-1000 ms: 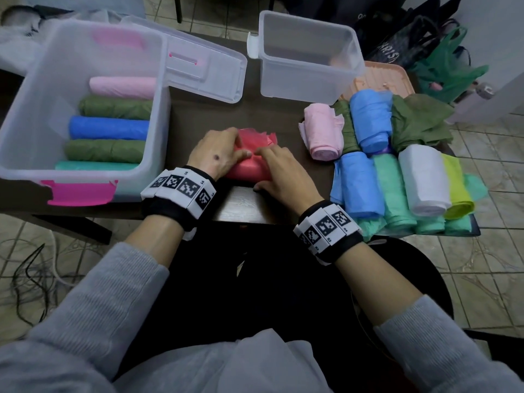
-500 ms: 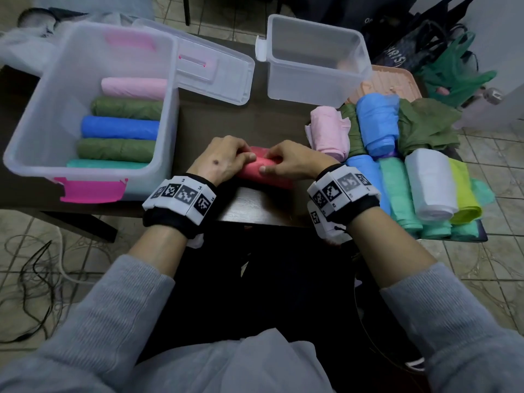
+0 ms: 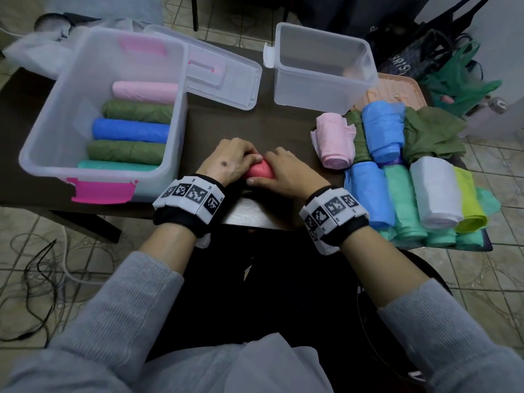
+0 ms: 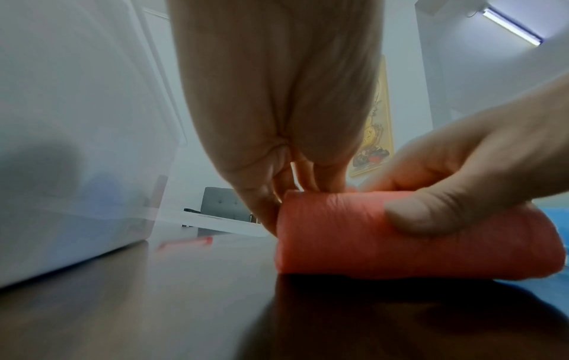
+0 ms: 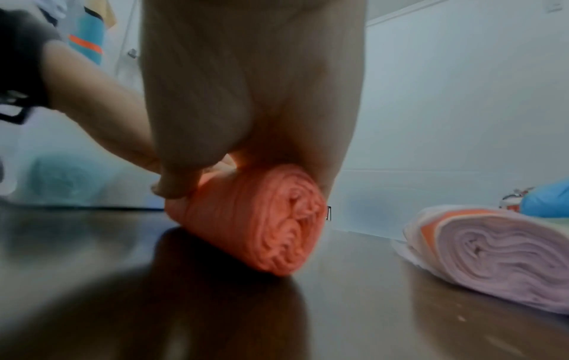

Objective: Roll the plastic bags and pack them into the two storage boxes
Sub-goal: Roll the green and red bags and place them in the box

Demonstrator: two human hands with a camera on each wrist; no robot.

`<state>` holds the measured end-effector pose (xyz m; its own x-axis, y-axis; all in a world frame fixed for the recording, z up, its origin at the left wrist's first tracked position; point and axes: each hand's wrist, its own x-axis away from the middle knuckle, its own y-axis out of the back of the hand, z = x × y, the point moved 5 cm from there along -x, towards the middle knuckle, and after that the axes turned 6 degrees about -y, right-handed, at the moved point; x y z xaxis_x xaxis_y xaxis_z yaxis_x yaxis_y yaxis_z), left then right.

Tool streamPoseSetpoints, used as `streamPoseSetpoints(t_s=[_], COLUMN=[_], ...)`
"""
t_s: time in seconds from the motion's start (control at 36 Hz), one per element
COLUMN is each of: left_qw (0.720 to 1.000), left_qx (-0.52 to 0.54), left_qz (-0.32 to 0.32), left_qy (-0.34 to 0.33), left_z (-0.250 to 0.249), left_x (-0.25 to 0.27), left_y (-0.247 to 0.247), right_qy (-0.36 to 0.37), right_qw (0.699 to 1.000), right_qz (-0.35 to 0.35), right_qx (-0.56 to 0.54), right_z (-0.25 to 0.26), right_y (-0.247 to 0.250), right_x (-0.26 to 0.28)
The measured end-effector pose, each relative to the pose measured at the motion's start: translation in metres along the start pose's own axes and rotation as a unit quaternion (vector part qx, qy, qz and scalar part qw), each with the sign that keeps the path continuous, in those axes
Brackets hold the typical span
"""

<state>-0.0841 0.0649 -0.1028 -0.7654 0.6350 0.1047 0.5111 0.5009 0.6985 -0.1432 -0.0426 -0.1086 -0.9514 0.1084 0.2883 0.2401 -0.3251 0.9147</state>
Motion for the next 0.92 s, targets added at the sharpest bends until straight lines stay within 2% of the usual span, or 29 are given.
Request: streamPoseSetpoints(t_s=[0.08, 0.17, 0.28, 0.33, 0.39, 0.47, 0.53, 0.61, 0.75, 0.83, 0.92], left_qw=[1.0, 0.998, 0.992, 0.985, 0.974, 0.956, 0.942, 0.922, 0.884, 0.884, 0.893], left_qx=[-0.007, -0.025, -0.011, 0.021, 0.052, 0.071, 0.054, -0.006, -0.044, -0.038, 0.022], left_qz=[-0.02, -0.048, -0.106, -0.142, -0.186, -0.255, -0.31, -0.381, -0.45, -0.406, -0.351], left_qy=[-0.008, -0.019, -0.068, -0.097, -0.119, -0.128, -0.121, -0.061, 0.121, 0.229, 0.28], left_z=[-0.005, -0.013, -0.033, -0.049, -0.065, -0.078, -0.076, -0.049, 0.034, 0.065, 0.086], left_x=[-0.001, 0.0, 0.009, 0.016, 0.025, 0.043, 0.058, 0.083, 0.128, 0.143, 0.149], left_y=[0.001, 0.0, 0.01, 0.024, 0.043, 0.079, 0.107, 0.15, 0.203, 0.2, 0.187], right_qy=[0.01, -0.003, -0.026, -0.048, -0.071, -0.086, -0.077, -0.044, 0.048, 0.083, 0.112], right_qw=[0.999, 0.999, 0.987, 0.967, 0.935, 0.884, 0.861, 0.851, 0.866, 0.875, 0.896], right_qz=[-0.028, -0.041, -0.048, -0.044, -0.046, -0.052, -0.051, -0.033, -0.012, -0.049, -0.068], right_qx=[0.012, -0.019, -0.153, -0.245, -0.345, -0.457, -0.501, -0.522, -0.497, -0.474, -0.424], right_z=[-0.002, -0.004, 0.001, 0.003, 0.006, 0.019, 0.033, 0.059, 0.117, 0.141, 0.168], right_y=[-0.007, -0.011, -0.001, 0.005, 0.012, 0.025, 0.038, 0.058, 0.08, 0.087, 0.085], right_x=[0.008, 0.012, 0.016, 0.014, 0.01, 0.003, -0.001, -0.006, -0.009, -0.014, -0.022])
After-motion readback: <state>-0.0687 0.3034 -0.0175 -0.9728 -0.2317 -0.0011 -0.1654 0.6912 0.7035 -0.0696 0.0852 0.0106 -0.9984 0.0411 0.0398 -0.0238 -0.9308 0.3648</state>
